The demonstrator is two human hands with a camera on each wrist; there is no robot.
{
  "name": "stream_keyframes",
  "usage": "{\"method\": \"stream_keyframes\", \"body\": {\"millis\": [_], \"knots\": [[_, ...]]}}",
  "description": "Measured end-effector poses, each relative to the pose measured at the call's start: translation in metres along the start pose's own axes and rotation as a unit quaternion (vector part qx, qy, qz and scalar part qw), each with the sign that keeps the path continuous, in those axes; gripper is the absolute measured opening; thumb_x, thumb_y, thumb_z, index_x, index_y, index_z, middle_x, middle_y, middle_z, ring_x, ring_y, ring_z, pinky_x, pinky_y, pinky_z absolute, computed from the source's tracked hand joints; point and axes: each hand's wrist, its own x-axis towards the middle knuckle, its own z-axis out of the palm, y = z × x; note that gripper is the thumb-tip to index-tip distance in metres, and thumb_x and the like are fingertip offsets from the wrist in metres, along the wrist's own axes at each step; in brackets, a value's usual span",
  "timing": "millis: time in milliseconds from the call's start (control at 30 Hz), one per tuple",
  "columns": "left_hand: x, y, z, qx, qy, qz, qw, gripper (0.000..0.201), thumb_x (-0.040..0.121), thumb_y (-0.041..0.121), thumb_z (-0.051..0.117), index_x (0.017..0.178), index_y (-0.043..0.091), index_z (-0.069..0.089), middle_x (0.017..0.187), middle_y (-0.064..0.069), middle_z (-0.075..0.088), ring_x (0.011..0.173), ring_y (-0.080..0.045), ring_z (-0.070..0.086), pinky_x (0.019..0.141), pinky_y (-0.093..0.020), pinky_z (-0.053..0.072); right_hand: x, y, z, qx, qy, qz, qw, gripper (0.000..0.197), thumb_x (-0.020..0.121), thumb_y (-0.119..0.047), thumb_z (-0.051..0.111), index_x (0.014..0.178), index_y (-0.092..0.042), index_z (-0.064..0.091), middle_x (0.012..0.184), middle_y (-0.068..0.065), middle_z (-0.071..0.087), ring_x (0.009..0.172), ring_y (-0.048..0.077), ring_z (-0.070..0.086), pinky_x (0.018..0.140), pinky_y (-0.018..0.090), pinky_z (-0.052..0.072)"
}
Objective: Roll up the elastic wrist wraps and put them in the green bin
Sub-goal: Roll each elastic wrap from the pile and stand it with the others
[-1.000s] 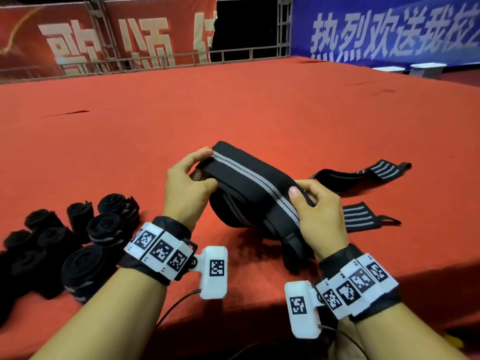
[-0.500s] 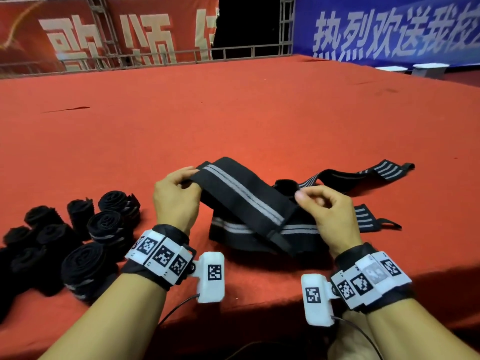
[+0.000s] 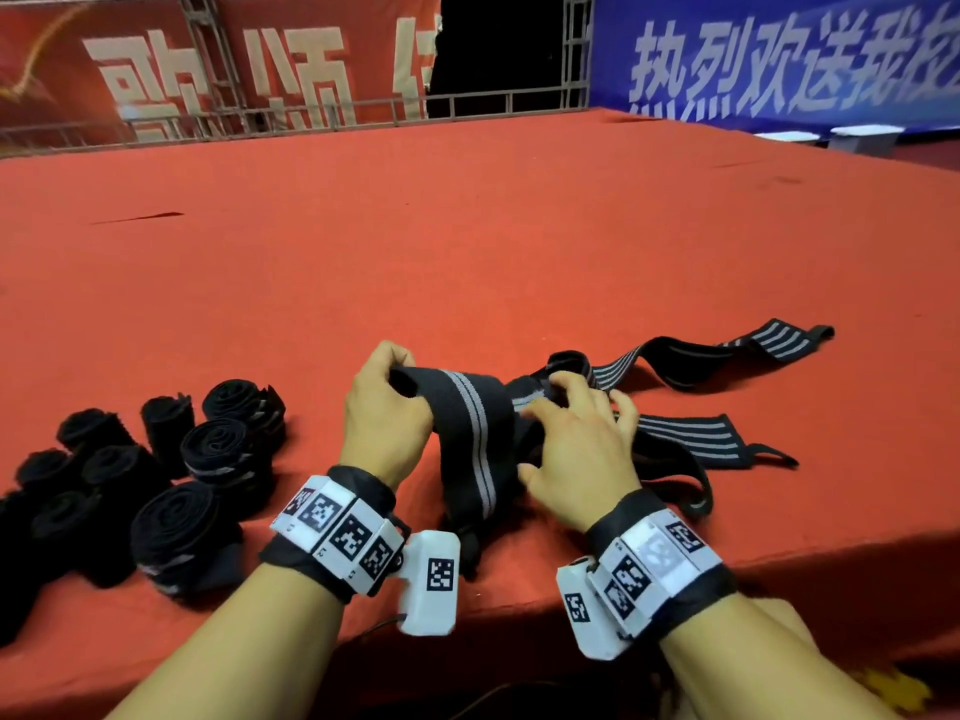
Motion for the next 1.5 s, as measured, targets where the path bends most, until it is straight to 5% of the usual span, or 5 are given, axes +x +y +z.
{"method": "stream_keyframes", "body": {"millis": [200,500,633,1067,1500], "knots": [[-0.004,-0.018,0.002,0.14,-0.163,-0.074,0.974,0.017,0.076,0.032,0.064,0.09,0.024,0.067,0.087,0.0,0.073,0.086,-0.031,0.069,0.077,-0.042,0.056,-0.006,-0.013,0.009,0.018,-0.06,-0.017,0.998,0.049,0.077,-0.029,0.07,0.124,-0.027,0.057,0.164,-0.005,-0.001,0.129,0.03,0.031,0.104,0.037,0.035],[-0.004,-0.003,0.024,0.191,-0.322,0.018,0.927,0.052,0.088,0.033,0.065,0.135,0.051,0.053,0.156,0.017,0.04,0.147,-0.012,0.03,0.117,-0.042,0.021,0.0,0.005,0.016,0.171,-0.037,-0.08,0.981,0.018,0.069,0.003,0.062,0.08,-0.011,0.065,0.147,-0.017,0.04,0.104,0.019,0.064,0.084,0.037,0.052],[-0.003,-0.004,0.034,0.027,-0.415,0.001,0.91,0.05,0.096,0.0,0.057,0.13,0.036,0.054,0.123,0.011,0.066,0.109,-0.001,0.062,0.092,-0.013,0.048,-0.001,0.014,0.019,0.217,-0.033,-0.091,0.971,0.026,0.069,0.006,0.062,0.088,-0.01,0.07,0.145,-0.014,0.044,0.112,0.013,0.06,0.094,0.026,0.049],[-0.006,-0.027,0.055,0.119,-0.259,-0.017,0.958,0.012,0.083,0.037,0.075,0.091,0.029,0.072,0.084,0.009,0.076,0.084,-0.014,0.071,0.08,-0.041,0.059,0.007,0.016,0.011,0.225,-0.116,0.003,0.967,0.098,0.078,0.005,0.062,0.159,-0.011,0.009,0.147,0.007,0.047,0.128,0.012,0.051,0.092,0.007,0.023],[-0.008,-0.014,0.055,0.104,-0.23,-0.088,0.964,0.042,0.084,0.024,0.066,0.053,0.019,0.038,0.039,0.013,0.035,0.053,-0.018,0.029,0.049,-0.028,0.028,0.001,0.022,0.012,0.222,-0.114,-0.042,0.967,0.102,0.073,0.009,0.06,0.161,-0.017,0.015,0.152,-0.015,0.048,0.132,0.02,0.051,0.094,0.012,0.031]]}}
